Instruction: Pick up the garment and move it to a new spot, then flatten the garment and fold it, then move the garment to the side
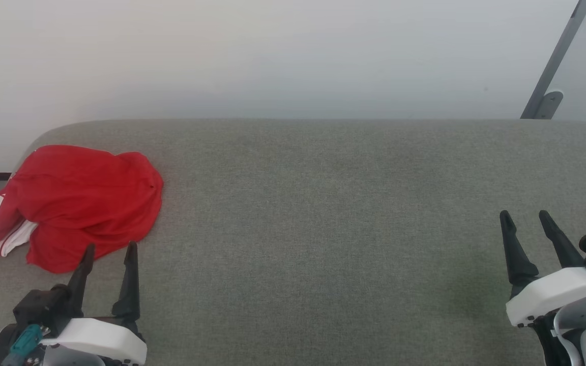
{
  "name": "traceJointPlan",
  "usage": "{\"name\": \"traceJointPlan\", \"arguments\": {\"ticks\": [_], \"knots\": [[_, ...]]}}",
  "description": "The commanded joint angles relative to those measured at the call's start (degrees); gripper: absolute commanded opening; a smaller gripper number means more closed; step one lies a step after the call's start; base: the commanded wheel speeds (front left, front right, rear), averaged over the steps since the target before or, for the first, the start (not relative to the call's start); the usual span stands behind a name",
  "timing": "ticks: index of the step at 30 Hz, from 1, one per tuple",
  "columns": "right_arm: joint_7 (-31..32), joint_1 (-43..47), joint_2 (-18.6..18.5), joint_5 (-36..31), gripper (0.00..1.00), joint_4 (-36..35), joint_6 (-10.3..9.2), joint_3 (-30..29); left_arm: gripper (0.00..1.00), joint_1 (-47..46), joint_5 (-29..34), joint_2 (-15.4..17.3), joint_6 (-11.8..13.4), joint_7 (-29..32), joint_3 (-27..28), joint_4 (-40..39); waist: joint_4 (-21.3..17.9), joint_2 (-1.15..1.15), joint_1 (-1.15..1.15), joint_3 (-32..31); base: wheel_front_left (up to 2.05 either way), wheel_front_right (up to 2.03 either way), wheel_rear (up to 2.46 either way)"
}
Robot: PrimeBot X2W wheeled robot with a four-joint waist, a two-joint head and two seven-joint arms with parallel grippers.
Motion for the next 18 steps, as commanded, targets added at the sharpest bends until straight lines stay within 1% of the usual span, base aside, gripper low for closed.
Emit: {"name": "traceJointPlan", "arguments": {"ticks": [1, 8, 18], "knots": [[-0.5, 0.3, -0.1, -1.0, 1.00, -0.4, 0.00, -0.1, 1.00, 0.0, 0.9, 0.4, 0.1, -0.6, -0.2, -0.3, 0.0, 0.00, 0.00, 0.0, 0.00, 0.00, 0.00], [-1.0, 0.3, -0.2, -3.7, 1.00, -0.6, 0.00, -0.2, 1.00, 0.1, 2.5, 1.1, -0.2, -1.2, -0.7, -0.6, 0.2, 0.00, 0.00, -0.2, 0.00, 0.00, 0.00], [-1.1, 0.5, -0.1, -3.6, 1.00, -0.6, 0.00, -0.1, 1.00, -0.2, 0.7, 1.2, -0.7, -1.1, -0.6, -0.3, 0.3, 0.00, 0.00, -0.4, 0.00, 0.00, 0.00]]}}
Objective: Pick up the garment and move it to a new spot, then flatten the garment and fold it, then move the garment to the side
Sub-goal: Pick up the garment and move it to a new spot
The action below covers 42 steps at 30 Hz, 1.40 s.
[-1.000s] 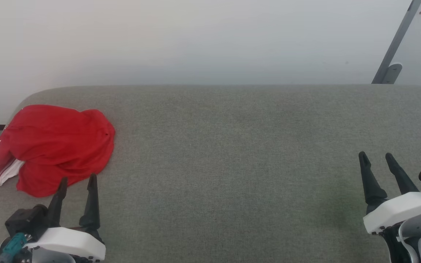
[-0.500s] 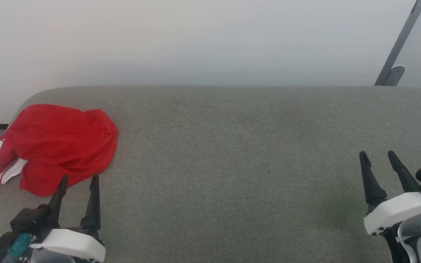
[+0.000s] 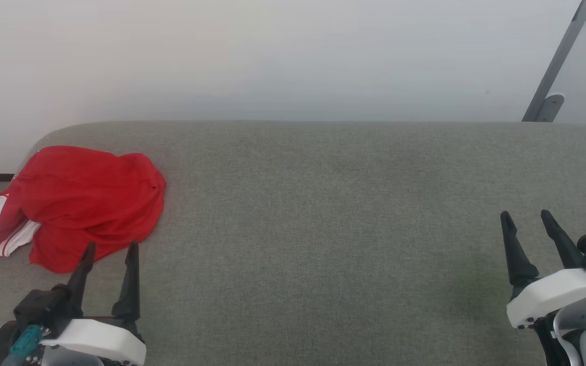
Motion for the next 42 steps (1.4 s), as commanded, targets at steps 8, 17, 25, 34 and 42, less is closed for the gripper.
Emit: {"name": "traceJointPlan", "arguments": {"ticks": [8, 17, 25, 34, 42], "knots": [[0.3, 0.0, -0.3, 0.9, 1.00, -0.6, 0.00, 2.0, 1.00, -0.5, -2.1, 0.3, 1.2, 0.4, 1.8, 0.7, 2.0, 0.00, 0.00, -0.7, 0.00, 0.00, 0.00], [1.1, -0.8, -0.5, 1.9, 1.00, -0.4, 0.00, 5.8, 1.00, 0.7, -3.4, 1.2, 3.1, 1.4, 4.4, 0.3, 8.5, 0.00, 0.00, -2.3, 0.00, 0.00, 0.00], [0.9, -1.5, -0.2, 2.5, 1.00, 0.5, -0.01, 7.8, 1.00, 2.2, -4.0, 2.3, 4.4, 2.7, 5.5, -1.1, 14.5, 0.00, 0.00, -3.4, 0.00, 0.00, 0.00], [0.5, -1.7, 0.4, 2.9, 1.00, 1.4, -0.01, 8.9, 1.00, 3.4, -4.9, 2.9, 5.3, 4.0, 6.2, -2.9, 19.2, 0.00, 0.00, -3.5, 0.00, 0.00, 0.00], [0.9, -2.2, -0.1, 2.8, 1.00, 1.0, -0.01, 8.7, 1.00, 1.4, -6.1, 2.8, 5.5, 4.4, 6.4, -2.5, 19.7, 0.00, 0.00, -2.0, 0.00, 0.00, 0.00]]}}
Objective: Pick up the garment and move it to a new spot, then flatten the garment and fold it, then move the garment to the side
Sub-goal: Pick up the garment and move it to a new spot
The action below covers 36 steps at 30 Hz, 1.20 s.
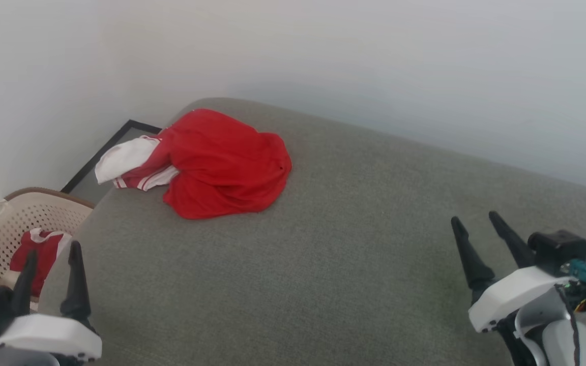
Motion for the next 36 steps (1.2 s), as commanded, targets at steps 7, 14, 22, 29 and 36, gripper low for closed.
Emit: {"name": "traceJointPlan", "arguments": {"ticks": [7, 14, 22, 29, 36], "knots": [[0.8, -1.7, -1.2, -0.3, 1.00, -1.5, 0.00, -1.2, 1.00, -7.1, -0.5, 0.7, -1.5, 0.5, -1.4, 2.6, -2.1, 0.00, 0.00, 3.5, 0.00, 0.00, 0.00], [1.9, -3.9, -2.6, -0.7, 1.00, -3.4, 0.00, -1.7, 1.00, -17.0, -0.3, 1.7, -3.5, 2.0, -3.2, 10.0, -5.5, 0.00, 0.00, 8.6, 0.00, 0.00, 0.00], [3.4, -7.4, -4.8, -0.8, 1.00, -6.8, -0.01, -2.5, 1.00, -31.4, -1.5, 3.4, -6.6, 2.5, -3.8, 21.1, -9.7, 0.00, 0.00, 18.2, 0.00, 0.00, 0.00], [3.9, -10.2, -6.4, -0.9, 1.00, -9.5, -0.01, -3.3, 1.00, -42.6, -2.2, 4.3, -9.0, 4.1, -4.4, 31.3, -12.2, 0.00, 0.00, 26.3, 0.00, 0.00, 0.00], [4.3, -12.4, -7.8, -1.0, 1.00, -11.5, -0.01, -4.2, 1.00, -53.9, -2.3, 5.1, -10.5, 9.4, -6.4, 44.2, -14.0, 0.00, 0.00, 33.0, 0.00, 0.00, 0.00]]}}
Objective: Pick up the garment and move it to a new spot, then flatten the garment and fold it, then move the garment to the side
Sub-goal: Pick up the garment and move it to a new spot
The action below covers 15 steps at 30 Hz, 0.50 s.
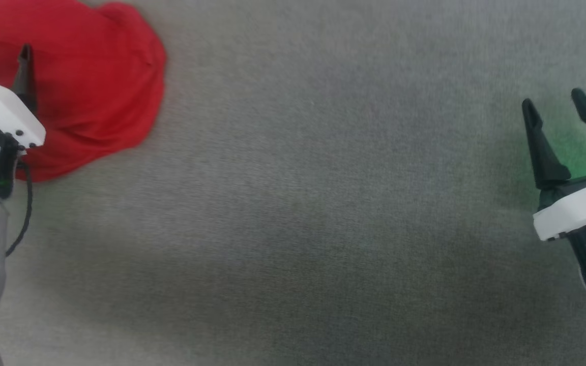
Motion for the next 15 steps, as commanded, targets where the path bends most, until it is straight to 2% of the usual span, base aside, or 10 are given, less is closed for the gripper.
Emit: {"name": "traceJointPlan", "arguments": {"ticks": [1, 7, 10, 13, 15], "knots": [[0.2, -0.8, -0.4, -0.2, 1.00, -0.6, -0.01, -0.2, 1.00, -1.8, 0.2, 0.2, -0.3, 1.7, -0.4, 2.4, -2.0, 0.00, 0.00, 3.9, 0.00, 0.00, 0.00], [0.6, -1.3, -1.1, -0.3, 1.00, -2.0, -0.01, -1.0, 1.00, -7.3, -1.9, -1.2, 0.0, 14.3, -1.2, 14.4, -3.0, 0.00, 0.00, 6.9, 0.00, 0.00, 0.00], [0.8, -1.2, -1.3, -0.3, 1.00, -2.4, -0.01, -1.3, 1.00, -7.6, -2.8, -3.1, -0.6, 21.0, -2.1, 19.3, -3.0, 0.00, 0.00, 7.8, 0.00, 0.00, 0.00], [1.0, -1.1, -1.4, -0.1, 1.00, -2.9, -0.01, -1.8, 1.00, -7.9, -3.2, -4.2, -0.4, 24.6, -2.7, 22.6, -3.0, 0.00, 0.00, 8.3, 0.00, 0.00, 0.00], [1.1, -1.2, -1.2, -0.3, 1.00, -3.2, 0.00, -1.9, 1.00, -8.3, -4.0, -4.4, -0.2, 23.8, -2.0, 23.4, -2.9, 0.00, 0.00, 8.4, 0.00, 0.00, 0.00]]}}
